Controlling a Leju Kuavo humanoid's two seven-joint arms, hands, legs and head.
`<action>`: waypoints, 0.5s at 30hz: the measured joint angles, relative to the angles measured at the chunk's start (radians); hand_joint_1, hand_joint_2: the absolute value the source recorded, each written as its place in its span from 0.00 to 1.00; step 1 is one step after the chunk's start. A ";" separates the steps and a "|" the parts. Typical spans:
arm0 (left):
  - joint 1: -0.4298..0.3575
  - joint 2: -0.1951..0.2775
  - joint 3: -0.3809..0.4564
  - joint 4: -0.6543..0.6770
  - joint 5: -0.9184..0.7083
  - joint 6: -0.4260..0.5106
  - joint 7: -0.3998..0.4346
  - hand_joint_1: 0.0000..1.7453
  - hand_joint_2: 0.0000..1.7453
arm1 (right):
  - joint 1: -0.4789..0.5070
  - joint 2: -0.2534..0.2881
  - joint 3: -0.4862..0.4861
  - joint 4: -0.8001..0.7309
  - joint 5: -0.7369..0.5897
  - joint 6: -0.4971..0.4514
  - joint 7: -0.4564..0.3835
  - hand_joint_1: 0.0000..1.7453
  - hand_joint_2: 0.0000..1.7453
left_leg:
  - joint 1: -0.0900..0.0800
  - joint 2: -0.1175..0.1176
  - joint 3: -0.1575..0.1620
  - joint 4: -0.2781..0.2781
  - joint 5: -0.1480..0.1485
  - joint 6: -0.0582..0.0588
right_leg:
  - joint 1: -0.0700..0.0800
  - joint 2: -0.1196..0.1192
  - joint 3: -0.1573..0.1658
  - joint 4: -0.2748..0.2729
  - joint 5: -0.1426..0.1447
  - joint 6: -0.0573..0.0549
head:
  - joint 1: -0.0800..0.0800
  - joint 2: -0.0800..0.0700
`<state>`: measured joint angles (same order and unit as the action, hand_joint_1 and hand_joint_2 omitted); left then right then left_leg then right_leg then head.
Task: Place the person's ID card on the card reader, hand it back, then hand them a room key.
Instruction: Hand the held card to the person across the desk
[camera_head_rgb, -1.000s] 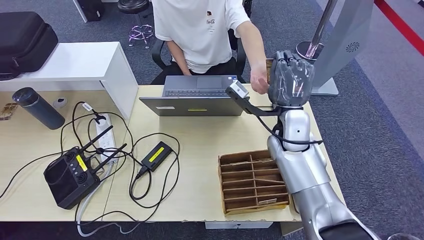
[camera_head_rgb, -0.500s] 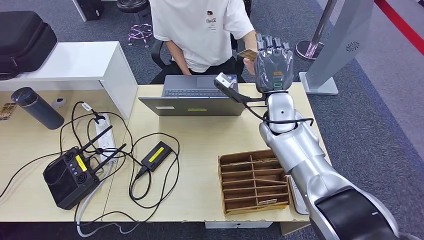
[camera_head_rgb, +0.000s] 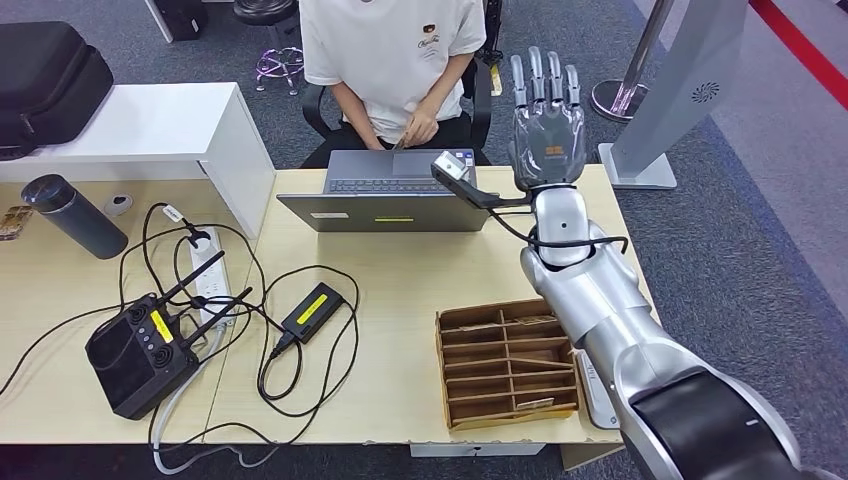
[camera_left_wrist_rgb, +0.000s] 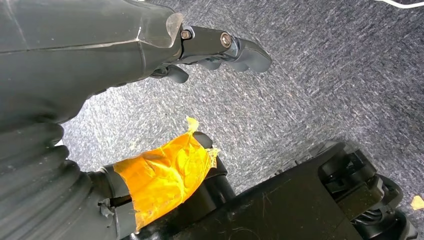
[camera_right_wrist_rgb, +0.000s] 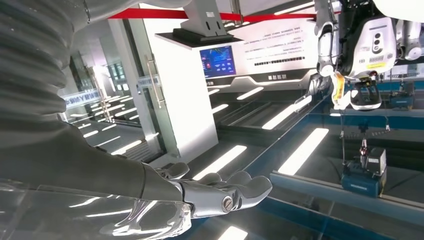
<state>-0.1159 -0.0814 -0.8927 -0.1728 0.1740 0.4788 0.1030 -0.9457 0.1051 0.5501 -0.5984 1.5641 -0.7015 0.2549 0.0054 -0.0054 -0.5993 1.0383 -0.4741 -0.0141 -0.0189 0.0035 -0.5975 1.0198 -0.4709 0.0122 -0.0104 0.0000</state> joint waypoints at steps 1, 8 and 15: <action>0.000 0.000 0.000 0.000 0.001 0.000 0.000 0.00 1.00 | -0.004 -0.002 0.002 0.006 0.000 0.000 0.007 0.00 1.00 | 0.000 0.000 0.000 0.000 0.000 0.000 | 0.000 0.000 0.000 0.000 0.000 0.000 | 0.000 0.000; 0.010 0.002 0.000 0.000 0.027 0.000 0.000 0.00 1.00 | -0.050 -0.118 0.014 0.053 -0.001 0.016 0.036 0.00 1.00 | 0.000 -0.005 -0.002 0.002 0.000 0.001 | 0.000 -0.005 0.001 -0.001 0.000 0.000 | 0.000 0.000; 0.024 0.010 0.000 0.000 0.060 0.000 -0.001 0.00 1.00 | -0.092 -0.362 -0.018 0.080 -0.004 0.059 -0.004 0.00 1.00 | -0.001 -0.010 -0.005 0.004 0.000 0.003 | -0.001 -0.011 0.001 -0.003 0.001 0.002 | 0.000 0.000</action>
<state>-0.0918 -0.0710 -0.8924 -0.1728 0.2345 0.4788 0.1023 -1.0381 -0.2566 0.5320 -0.5185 1.5598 -0.6423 0.2510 0.0044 -0.0152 -0.6042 1.0419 -0.4741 -0.0111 -0.0199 -0.0071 -0.5963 1.0169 -0.4703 0.0140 -0.0105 0.0000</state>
